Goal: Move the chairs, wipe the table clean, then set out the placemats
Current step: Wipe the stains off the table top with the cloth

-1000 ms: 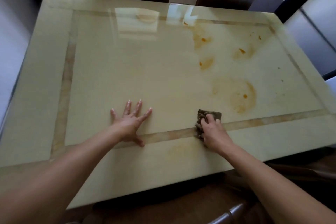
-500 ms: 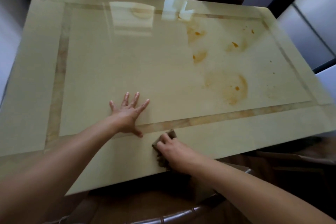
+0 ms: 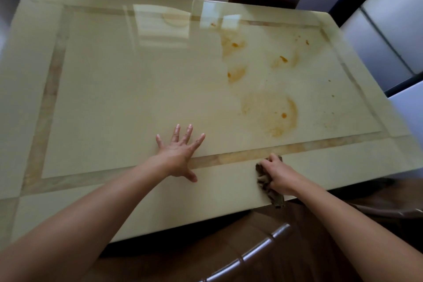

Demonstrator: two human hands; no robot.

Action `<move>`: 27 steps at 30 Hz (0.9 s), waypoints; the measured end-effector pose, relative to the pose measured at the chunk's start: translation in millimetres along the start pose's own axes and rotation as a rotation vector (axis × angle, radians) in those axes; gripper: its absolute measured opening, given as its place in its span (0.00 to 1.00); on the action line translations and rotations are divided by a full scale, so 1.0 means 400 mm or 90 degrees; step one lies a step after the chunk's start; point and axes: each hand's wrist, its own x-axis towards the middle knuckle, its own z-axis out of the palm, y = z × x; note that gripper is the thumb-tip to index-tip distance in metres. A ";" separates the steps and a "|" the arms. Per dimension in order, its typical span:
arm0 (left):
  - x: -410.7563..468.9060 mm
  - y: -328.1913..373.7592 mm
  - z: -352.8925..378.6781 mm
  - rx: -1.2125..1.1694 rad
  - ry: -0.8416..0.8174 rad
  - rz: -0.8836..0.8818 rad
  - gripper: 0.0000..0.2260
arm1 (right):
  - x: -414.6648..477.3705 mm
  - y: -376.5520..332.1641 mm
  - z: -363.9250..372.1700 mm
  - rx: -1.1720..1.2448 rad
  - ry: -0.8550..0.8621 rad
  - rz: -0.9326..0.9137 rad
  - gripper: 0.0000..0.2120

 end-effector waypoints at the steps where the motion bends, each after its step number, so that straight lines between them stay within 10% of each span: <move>1: 0.009 0.013 -0.003 -0.002 0.003 -0.007 0.55 | 0.002 0.029 -0.005 0.011 0.004 0.009 0.21; 10: 0.077 0.088 -0.037 -0.058 0.006 -0.084 0.57 | 0.006 0.080 -0.035 0.026 0.072 0.043 0.17; 18: 0.097 0.102 -0.019 -0.054 -0.009 -0.124 0.58 | 0.003 -0.147 -0.004 -0.070 0.131 -0.325 0.27; 27: 0.099 0.107 -0.021 -0.065 -0.017 -0.154 0.58 | 0.125 0.058 -0.034 -0.077 0.187 -0.157 0.31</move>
